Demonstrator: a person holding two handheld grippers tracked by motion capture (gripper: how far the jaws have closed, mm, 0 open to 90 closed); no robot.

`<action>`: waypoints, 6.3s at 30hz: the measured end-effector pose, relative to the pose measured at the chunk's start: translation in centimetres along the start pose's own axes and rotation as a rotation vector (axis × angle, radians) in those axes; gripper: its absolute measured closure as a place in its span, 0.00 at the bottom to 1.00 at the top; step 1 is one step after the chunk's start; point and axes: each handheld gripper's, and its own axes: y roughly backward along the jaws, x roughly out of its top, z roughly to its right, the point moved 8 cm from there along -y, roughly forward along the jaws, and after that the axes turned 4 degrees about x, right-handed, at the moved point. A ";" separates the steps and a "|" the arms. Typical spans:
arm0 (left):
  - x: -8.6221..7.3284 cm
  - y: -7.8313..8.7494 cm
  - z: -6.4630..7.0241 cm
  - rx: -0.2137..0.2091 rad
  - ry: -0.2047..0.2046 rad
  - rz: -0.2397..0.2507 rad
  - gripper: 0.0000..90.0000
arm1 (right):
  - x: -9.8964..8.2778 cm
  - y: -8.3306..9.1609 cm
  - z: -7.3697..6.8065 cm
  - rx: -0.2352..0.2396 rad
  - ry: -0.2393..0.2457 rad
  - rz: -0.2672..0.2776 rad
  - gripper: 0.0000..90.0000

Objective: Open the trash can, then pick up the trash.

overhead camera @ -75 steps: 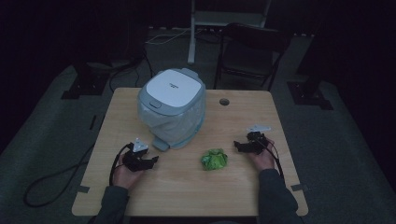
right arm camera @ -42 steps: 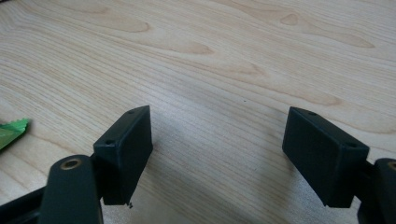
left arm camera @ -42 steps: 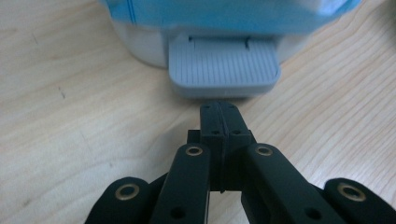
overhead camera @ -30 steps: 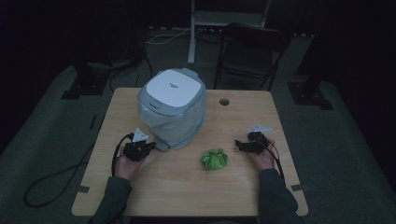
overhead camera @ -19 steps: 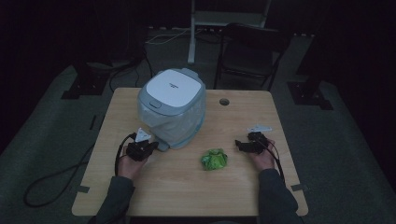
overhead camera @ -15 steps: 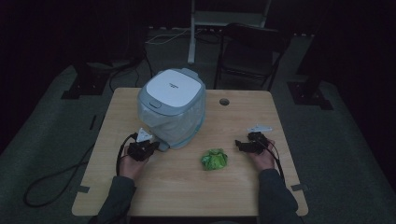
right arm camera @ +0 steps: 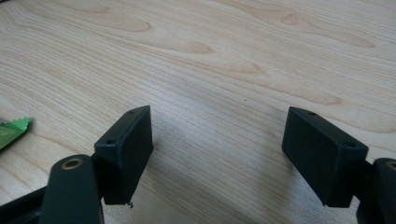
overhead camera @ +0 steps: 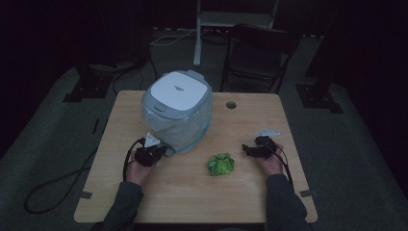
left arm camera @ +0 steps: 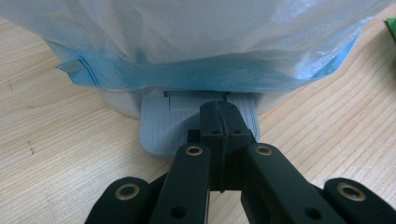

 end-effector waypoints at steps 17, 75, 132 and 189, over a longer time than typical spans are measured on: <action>-0.3 -0.2 -0.1 -0.005 0.003 0.011 1.00 | 0.0 0.0 0.0 0.001 0.000 0.000 0.26; -0.8 -0.5 0.0 0.002 0.022 0.018 1.00 | 0.0 0.0 0.0 0.000 0.001 0.000 0.26; -1.5 -1.2 -0.1 -0.001 0.048 0.039 1.00 | -0.1 1.4 -0.7 0.009 -0.009 -0.023 0.65; -1.5 -1.2 0.0 0.015 0.024 0.036 1.00 | 0.7 5.5 -9.2 0.179 0.156 -0.002 0.60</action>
